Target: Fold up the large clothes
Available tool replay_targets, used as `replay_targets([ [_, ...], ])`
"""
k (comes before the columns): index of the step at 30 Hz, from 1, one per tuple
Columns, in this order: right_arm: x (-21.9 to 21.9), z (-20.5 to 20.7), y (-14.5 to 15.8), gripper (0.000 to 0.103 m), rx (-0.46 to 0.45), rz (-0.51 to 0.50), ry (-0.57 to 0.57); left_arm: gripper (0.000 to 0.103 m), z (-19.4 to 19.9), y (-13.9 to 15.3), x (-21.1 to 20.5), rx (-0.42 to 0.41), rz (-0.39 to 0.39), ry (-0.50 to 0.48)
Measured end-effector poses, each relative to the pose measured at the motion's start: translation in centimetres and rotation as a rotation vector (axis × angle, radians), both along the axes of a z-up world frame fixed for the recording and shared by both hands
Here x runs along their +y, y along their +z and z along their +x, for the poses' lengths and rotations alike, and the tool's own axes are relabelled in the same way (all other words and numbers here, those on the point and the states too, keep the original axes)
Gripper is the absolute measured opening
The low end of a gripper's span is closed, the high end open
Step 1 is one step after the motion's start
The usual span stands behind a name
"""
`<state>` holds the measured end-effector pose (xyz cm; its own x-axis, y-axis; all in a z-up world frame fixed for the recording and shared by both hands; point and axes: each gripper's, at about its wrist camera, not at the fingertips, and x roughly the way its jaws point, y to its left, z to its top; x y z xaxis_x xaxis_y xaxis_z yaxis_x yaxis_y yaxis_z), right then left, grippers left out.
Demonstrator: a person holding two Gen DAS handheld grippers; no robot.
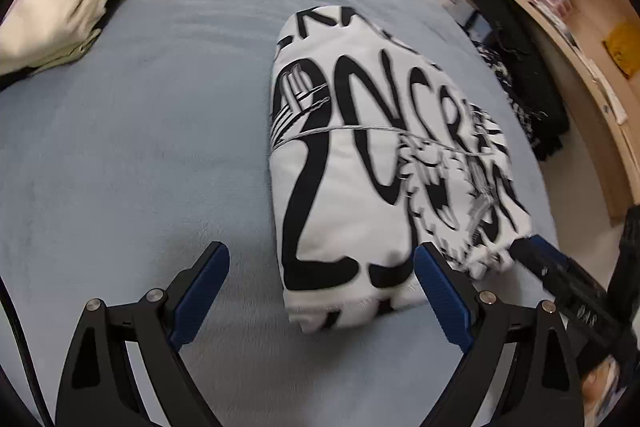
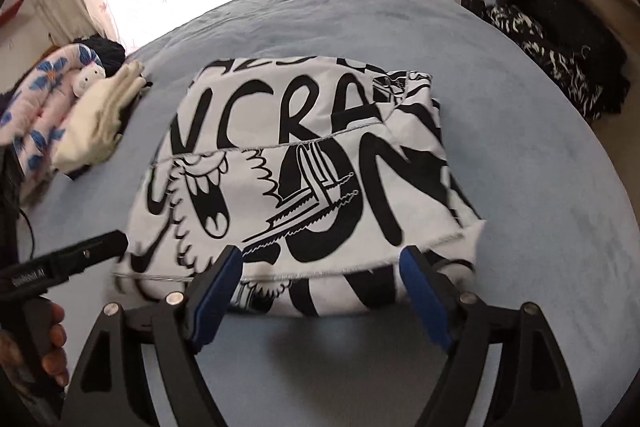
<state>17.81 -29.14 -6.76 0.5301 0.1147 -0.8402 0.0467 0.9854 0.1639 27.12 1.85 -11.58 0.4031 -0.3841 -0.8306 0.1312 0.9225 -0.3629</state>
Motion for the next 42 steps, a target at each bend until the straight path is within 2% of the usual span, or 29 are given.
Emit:
replay_targets([
  [4, -1.5, -0.4, 3.6, 0.081, -0.017, -0.036, -0.050, 0.093, 0.3, 2.8, 0.6, 0.003, -0.031, -0.047],
  [7, -3.2, 0.0, 6.7, 0.081, -0.021, -0.024, -0.057, 0.093, 0.7, 5.0, 1.0, -0.022, -0.012, -0.065],
  [11, -5.4, 1.4, 8.8, 0.081, -0.003, -0.023, -0.038, 0.093, 2.1, 7.1, 1.2, -0.040, -0.014, -0.083],
  [14, -6.8, 3.0, 8.8, 0.081, 0.019, 0.006, -0.011, 0.093, 3.6, 7.3, 1.3, -0.026, -0.041, -0.079],
  [17, -8.1, 4.6, 7.3, 0.081, 0.052, 0.084, 0.031, 0.093, 5.1, 6.0, 1.0, 0.006, -0.095, -0.090],
  [23, -10.6, 7.8, 1.3, 0.081, 0.138, 0.283, 0.069, 0.093, 7.5, 0.2, -0.5, 0.104, -0.170, -0.084],
  [27, -12.1, 9.3, -2.8, 0.081, 0.188, 0.366, 0.069, 0.093, 8.4, -2.7, -1.8, 0.119, -0.163, -0.081],
  [30, -12.7, 10.4, -5.7, 0.081, 0.231, 0.424, 0.086, 0.097, 9.1, -3.7, -2.3, 0.097, -0.131, -0.072],
  [33, -12.9, 11.4, -8.4, 0.081, 0.262, 0.498, 0.098, 0.098, 9.9, -4.9, -2.5, 0.103, -0.139, -0.080],
  [39, -12.3, 13.2, -10.2, 0.082, 0.222, 0.627, 0.168, 0.101, 11.2, -7.4, -2.7, 0.148, -0.246, -0.102],
  [42, -11.5, 14.1, -10.6, 0.083, 0.208, 0.659, 0.214, 0.103, 11.7, -8.2, -3.3, 0.148, -0.268, -0.119],
])
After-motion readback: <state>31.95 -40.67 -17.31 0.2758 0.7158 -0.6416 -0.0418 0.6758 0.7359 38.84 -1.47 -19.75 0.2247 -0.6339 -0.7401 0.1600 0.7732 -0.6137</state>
